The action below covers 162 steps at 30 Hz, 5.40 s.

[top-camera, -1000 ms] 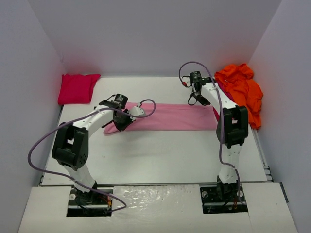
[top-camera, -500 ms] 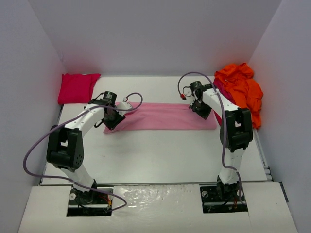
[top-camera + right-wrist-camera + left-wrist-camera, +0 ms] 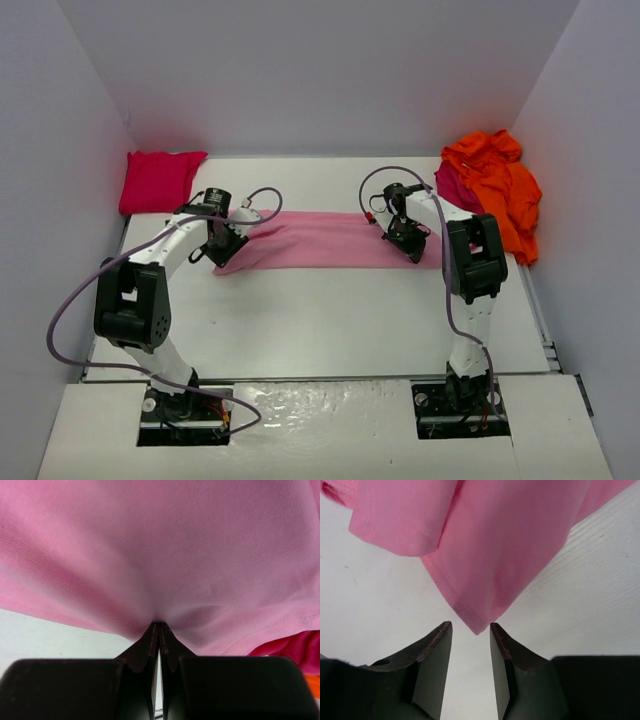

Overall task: Fold and stack the t-shirts
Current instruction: Fold the tshirt

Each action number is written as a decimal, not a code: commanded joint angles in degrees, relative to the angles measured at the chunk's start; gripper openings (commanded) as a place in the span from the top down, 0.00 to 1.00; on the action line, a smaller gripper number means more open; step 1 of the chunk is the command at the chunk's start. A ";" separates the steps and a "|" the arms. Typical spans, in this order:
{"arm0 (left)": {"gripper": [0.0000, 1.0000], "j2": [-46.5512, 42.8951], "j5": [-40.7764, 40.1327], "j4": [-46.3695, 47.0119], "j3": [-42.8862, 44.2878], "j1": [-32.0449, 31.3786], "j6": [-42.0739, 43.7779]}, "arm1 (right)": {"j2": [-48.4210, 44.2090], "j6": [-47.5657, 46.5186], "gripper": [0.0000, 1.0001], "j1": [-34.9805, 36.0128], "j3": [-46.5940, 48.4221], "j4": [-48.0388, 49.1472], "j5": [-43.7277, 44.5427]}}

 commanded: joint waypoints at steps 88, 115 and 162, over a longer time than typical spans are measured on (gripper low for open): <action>1.00 -8.58 25.99 -8.31 11.14 -0.46 0.00 | -2.40 5.87 1.00 8.02 -1.49 -0.43 10.52; 1.00 -3.31 22.72 -8.28 0.46 -3.75 4.74 | 19.34 3.86 1.00 -2.57 36.37 0.87 21.08; 1.00 56.00 -6.92 -23.58 85.86 1.38 -3.41 | 0.97 -2.40 0.99 49.76 1.63 -14.54 -5.82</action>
